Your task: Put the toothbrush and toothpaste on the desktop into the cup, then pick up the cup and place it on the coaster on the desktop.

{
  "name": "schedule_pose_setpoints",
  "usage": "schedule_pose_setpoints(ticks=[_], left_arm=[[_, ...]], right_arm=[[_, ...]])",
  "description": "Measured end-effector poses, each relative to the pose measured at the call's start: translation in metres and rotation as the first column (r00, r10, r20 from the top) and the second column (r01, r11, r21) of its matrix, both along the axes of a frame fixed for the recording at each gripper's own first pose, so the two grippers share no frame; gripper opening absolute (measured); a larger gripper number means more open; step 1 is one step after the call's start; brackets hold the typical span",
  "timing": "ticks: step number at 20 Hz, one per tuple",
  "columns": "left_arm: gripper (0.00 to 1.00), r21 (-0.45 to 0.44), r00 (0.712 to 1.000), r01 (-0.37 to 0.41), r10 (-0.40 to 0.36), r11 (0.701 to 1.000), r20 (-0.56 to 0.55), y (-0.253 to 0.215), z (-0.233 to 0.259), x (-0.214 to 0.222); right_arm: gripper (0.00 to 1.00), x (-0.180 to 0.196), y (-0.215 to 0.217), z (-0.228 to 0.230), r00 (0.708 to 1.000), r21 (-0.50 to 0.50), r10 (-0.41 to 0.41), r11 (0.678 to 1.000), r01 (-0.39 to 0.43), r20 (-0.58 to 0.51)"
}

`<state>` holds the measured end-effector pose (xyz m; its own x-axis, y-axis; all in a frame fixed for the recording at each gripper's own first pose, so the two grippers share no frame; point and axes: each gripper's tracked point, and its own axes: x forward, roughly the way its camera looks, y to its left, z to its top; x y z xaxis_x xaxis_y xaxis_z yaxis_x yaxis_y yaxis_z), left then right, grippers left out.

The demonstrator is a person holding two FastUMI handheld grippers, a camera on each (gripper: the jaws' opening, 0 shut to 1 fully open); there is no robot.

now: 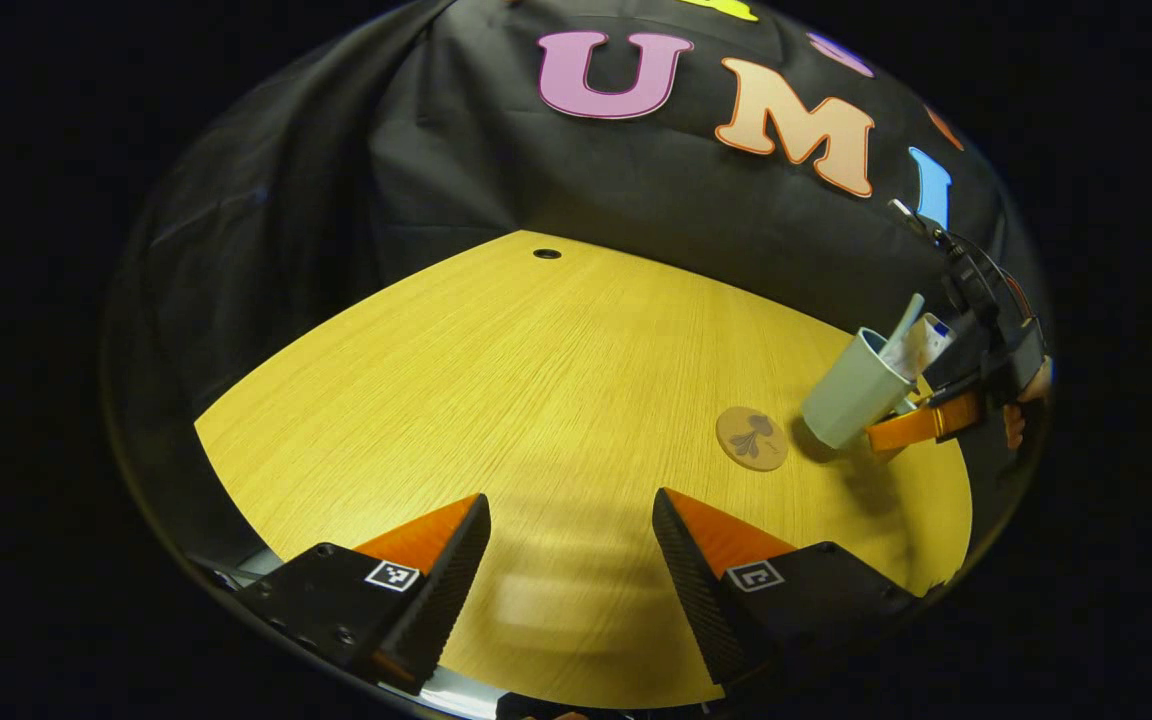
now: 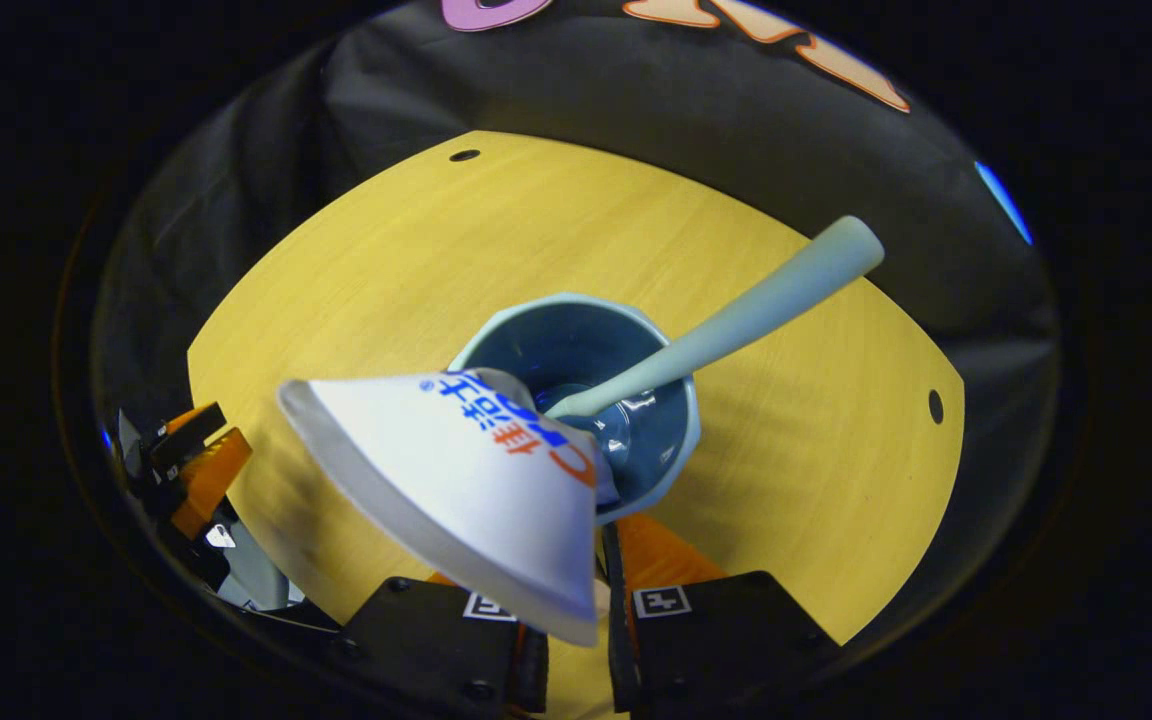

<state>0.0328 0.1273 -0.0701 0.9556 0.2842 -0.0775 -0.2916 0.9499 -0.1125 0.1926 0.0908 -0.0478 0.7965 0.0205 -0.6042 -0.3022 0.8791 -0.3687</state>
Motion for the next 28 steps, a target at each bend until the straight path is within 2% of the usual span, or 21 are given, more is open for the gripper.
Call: schedule_pose_setpoints(ticks=[4,9,14,20,22,24,25,26,27,28], left_arm=[[0.95,-0.016,1.0,-0.026,0.026,1.0,-0.003,0.006,-0.001,-0.001],[0.95,0.005,0.998,-0.054,0.054,0.999,-0.023,-0.001,0.0,0.001],[0.95,-0.019,0.998,-0.062,0.061,0.998,-0.027,-0.002,0.002,-0.005],[0.95,0.015,0.999,-0.034,0.034,0.999,-0.034,-0.003,0.015,-0.001],[0.95,0.027,0.999,-0.02,0.021,0.999,-0.04,-0.009,0.015,0.006],[0.95,0.029,0.999,-0.004,0.005,1.0,-0.045,-0.017,0.015,0.016],[0.95,0.031,0.999,0.005,-0.003,1.0,-0.048,-0.02,0.017,0.015],[0.95,0.034,0.999,0.012,-0.011,0.999,-0.049,-0.022,0.019,0.015],[0.95,0.039,0.998,0.025,-0.023,0.999,-0.05,-0.026,0.021,0.016],[0.95,0.045,0.998,0.038,-0.036,0.998,-0.053,-0.031,0.023,0.018]], right_arm=[[0.27,0.011,0.035,-0.011,0.998,-0.034,0.058,0.998,-0.059,-0.028],[0.27,0.027,0.053,-0.031,0.993,-0.067,0.1,0.992,-0.104,-0.061],[0.27,0.028,0.056,-0.037,0.993,-0.099,0.083,0.991,-0.091,-0.08],[0.31,0.032,0.061,-0.038,0.992,-0.116,0.088,0.988,-0.098,-0.086],[0.39,0.031,0.063,-0.031,0.993,-0.107,0.099,0.989,-0.106,-0.069],[0.82,0.027,0.065,-0.029,0.993,-0.075,0.101,0.992,-0.106,-0.068],[0.89,0.022,0.064,-0.029,0.992,-0.05,0.1,0.993,-0.103,-0.073],[0.9,0.018,0.062,-0.03,0.993,-0.027,0.097,0.995,-0.099,-0.072],[1.0,0.012,0.059,-0.029,0.993,-0.004,0.095,0.995,-0.096,-0.066],[1.0,0.005,0.054,-0.031,0.994,0.017,0.091,0.996,-0.09,-0.063]])
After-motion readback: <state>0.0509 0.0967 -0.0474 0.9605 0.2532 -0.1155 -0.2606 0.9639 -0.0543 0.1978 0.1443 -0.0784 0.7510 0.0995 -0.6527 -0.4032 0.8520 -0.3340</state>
